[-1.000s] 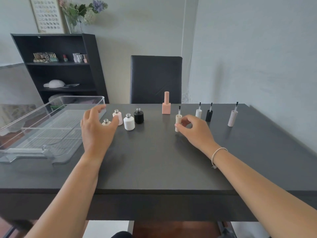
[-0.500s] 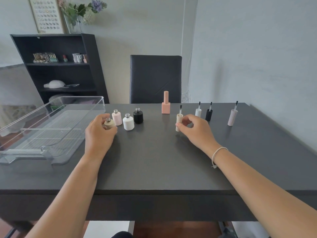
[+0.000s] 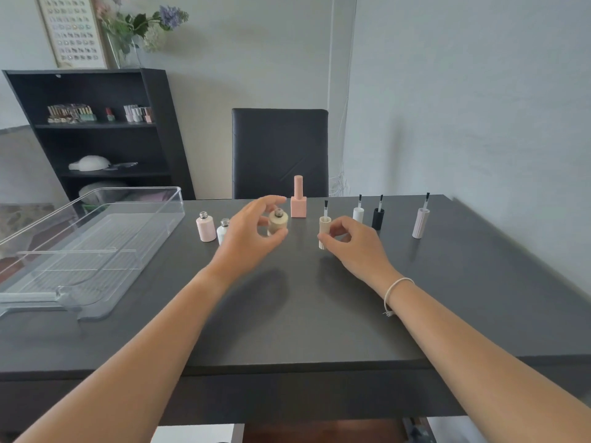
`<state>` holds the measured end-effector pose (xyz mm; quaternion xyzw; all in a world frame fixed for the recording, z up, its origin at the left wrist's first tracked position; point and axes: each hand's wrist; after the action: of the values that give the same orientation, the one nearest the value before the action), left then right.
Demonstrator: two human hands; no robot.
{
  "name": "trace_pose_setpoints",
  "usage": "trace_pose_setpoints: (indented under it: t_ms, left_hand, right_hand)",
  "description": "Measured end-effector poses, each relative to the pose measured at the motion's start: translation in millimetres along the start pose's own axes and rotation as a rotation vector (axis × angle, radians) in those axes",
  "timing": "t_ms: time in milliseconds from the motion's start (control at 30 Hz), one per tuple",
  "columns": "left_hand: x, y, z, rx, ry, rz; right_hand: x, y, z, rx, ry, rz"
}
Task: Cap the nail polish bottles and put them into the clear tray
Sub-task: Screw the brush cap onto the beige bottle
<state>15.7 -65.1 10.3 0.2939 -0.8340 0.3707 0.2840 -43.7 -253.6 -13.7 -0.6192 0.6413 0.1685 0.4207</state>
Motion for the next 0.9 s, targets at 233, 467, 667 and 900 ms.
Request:
trace_pose_setpoints:
  t_ms: [233,467,667,900]
  left_hand:
    - [-13.6,-11.4,22.0,-0.082,-0.033,-0.010]
    - [-21.2,-11.6,26.2,-0.070,-0.031,-0.007]
    - [-21.6,-9.7,25.2,-0.071,-0.015,-0.031]
    - [-20.3,-7.3,24.7,-0.066,-0.012,-0.038]
  right_hand:
    - [2.5,-2.7,0.9,-0.007,-0.025,-0.018]
    - [1.2,-3.7,1.7,-0.004,-0.018,-0.045]
    - [-1.6,-2.4,-9.5,0.036,-0.145,-0.072]
    - [-8.4,3.9,-21.6,0.136,-0.305,-0.150]
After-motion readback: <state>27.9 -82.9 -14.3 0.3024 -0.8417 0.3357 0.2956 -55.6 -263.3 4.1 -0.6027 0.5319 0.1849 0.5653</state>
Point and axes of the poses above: each hand's wrist, its own y-axis away from the middle knuckle, its own z-axis out of the palm, x = y × z, and after that the axes turned 10 degrees about -x, right-handed
